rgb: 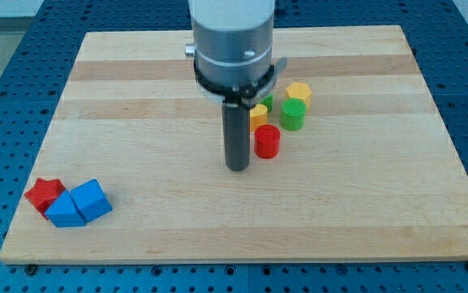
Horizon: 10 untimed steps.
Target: Separate the blue blocks and the red star from each other
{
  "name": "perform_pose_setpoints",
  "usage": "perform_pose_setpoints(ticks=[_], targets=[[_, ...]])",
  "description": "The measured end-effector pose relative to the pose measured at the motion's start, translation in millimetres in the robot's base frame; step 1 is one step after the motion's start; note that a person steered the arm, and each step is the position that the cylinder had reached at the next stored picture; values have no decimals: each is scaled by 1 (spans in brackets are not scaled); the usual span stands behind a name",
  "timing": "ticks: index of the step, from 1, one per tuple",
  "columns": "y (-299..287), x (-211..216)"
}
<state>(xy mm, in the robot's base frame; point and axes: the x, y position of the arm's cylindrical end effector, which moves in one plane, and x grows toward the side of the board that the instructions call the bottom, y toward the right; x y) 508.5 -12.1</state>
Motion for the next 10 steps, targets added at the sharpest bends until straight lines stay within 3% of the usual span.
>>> perform_pose_setpoints(ticks=[3, 4, 6, 10], targets=[[53, -38], [51, 10], [49, 26], [-34, 27]])
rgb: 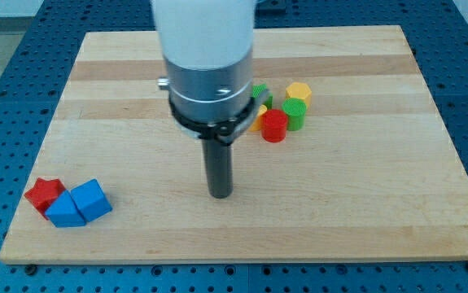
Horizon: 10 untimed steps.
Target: Separate the blue blocks and the red star from each other
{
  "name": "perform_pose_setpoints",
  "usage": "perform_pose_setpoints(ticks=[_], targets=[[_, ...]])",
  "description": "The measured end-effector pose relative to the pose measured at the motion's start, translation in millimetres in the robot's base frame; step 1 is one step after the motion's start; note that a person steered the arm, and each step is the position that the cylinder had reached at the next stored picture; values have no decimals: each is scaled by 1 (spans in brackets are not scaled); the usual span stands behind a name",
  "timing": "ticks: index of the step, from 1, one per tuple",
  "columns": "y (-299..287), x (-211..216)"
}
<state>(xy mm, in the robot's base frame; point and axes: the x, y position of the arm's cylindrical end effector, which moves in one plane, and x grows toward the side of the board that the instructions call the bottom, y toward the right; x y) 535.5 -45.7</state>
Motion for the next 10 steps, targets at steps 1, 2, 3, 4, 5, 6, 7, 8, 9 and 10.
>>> perform_pose_setpoints(ticks=[1, 2, 3, 4, 5, 6, 7, 8, 9, 10], targets=[[-65, -26], [-154, -52], [-254, -53], [-259, -40], [-259, -24], [-259, -16], [-243, 7], [-198, -6], [-168, -28], [-228, -37]])
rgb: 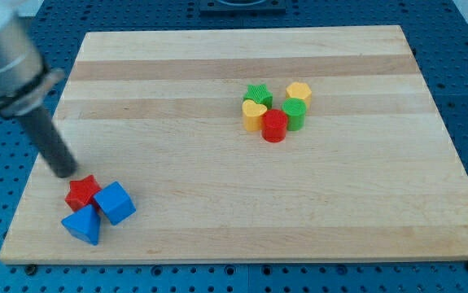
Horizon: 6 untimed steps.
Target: Separate the blue blocks and the red star from each other
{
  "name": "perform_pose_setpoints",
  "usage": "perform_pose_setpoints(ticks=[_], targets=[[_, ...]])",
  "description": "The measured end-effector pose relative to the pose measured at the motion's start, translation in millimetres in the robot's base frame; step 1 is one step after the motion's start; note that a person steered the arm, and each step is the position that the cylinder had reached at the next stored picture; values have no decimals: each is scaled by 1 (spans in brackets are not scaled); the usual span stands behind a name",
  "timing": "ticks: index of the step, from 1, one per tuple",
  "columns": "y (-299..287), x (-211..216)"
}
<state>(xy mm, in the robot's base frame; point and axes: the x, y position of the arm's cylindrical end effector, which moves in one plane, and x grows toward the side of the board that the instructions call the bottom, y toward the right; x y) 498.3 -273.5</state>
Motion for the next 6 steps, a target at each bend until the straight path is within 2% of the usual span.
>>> perform_pose_setpoints(ticks=[1, 2, 3, 5, 6], targets=[[-31, 2], [-26, 39], [25, 67], [169, 56], [148, 49]])
